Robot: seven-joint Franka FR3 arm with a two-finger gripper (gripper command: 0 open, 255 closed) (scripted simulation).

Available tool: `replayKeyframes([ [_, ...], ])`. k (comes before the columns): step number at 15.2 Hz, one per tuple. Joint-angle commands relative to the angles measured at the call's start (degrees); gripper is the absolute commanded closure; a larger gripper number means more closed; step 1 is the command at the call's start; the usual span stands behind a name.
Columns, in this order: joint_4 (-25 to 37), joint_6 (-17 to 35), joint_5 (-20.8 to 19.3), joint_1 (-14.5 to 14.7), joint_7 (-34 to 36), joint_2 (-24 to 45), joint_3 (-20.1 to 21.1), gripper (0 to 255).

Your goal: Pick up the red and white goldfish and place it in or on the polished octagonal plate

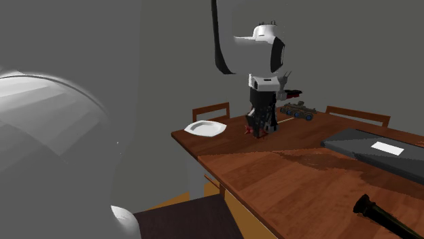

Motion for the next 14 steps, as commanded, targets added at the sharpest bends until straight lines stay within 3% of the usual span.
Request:
replayKeyframes([
  [1, 0.5, -1.3, 1.5, -0.6, -1.0, -1.2, 0.8, 255],
  [3, 0.8, -2.5, 3.0, -1.3, -2.1, -2.5, 1.5, 255],
  [14, 12.9, -8.2, -6.1, 15.9, 16.9, 8.1, 0.2, 255],
])
